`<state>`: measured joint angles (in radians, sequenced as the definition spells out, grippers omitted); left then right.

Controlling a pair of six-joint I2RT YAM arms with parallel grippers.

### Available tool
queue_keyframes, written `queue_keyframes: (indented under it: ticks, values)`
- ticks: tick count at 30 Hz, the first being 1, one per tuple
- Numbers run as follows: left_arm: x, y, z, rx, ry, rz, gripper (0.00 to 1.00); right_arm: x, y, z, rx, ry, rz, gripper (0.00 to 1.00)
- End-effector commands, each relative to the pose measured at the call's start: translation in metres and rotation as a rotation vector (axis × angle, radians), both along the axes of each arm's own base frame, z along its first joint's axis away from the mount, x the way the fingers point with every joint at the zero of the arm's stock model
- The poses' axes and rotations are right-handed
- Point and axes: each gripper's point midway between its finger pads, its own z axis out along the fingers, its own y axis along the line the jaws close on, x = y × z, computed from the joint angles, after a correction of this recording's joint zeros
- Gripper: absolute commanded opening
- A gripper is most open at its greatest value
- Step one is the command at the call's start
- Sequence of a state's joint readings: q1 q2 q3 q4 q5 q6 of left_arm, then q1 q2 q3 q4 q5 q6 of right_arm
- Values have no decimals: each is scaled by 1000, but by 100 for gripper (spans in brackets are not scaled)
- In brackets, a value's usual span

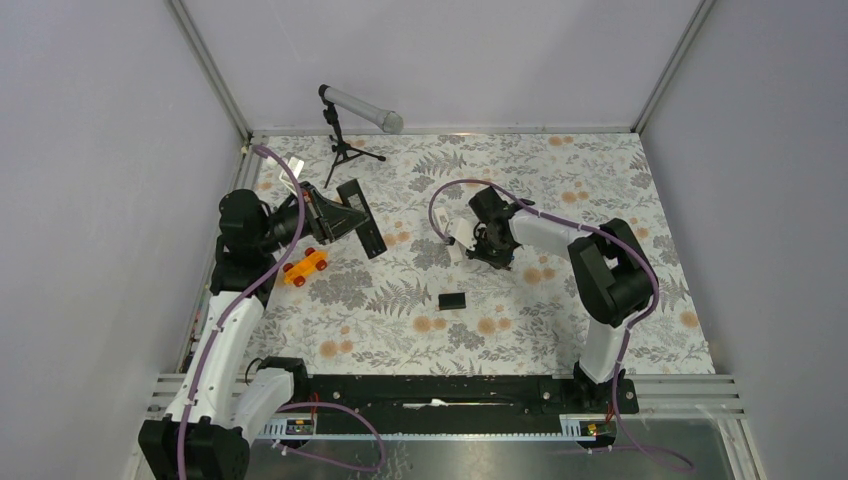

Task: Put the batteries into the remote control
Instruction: Pick up the battery from the center of the board.

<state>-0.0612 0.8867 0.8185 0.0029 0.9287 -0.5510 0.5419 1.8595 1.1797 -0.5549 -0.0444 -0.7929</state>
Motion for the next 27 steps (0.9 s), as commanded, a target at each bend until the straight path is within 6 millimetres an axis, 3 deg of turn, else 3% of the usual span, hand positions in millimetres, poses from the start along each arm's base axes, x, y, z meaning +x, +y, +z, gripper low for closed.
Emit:
queue_keyframes:
  ticks: [1, 5, 9, 15, 19, 23, 27]
  values:
    - [-1, 2, 22, -7, -96, -3, 0, -1, 0, -1, 21, -9, -7, 14]
    - [2, 4, 20, -8, -91, 23, 0, 3, 9, 7, 78, -39, -30, 9]
    - [7, 7, 10, -18, -52, 66, 0, 9, 29, 31, 208, -86, -81, 8]
    - [12, 7, -7, -116, 33, 101, 0, 16, 58, 85, 457, -186, -225, 10]
    - [14, 4, -25, -187, 120, 143, 0, 10, 75, 125, 619, -191, -317, 11]
    - [12, -12, -41, -243, 206, 139, 0, -12, 106, 172, 828, -158, -372, 11]
    - [6, -32, -44, -307, 251, 100, 0, -66, 157, 229, 1092, -169, -234, 11]
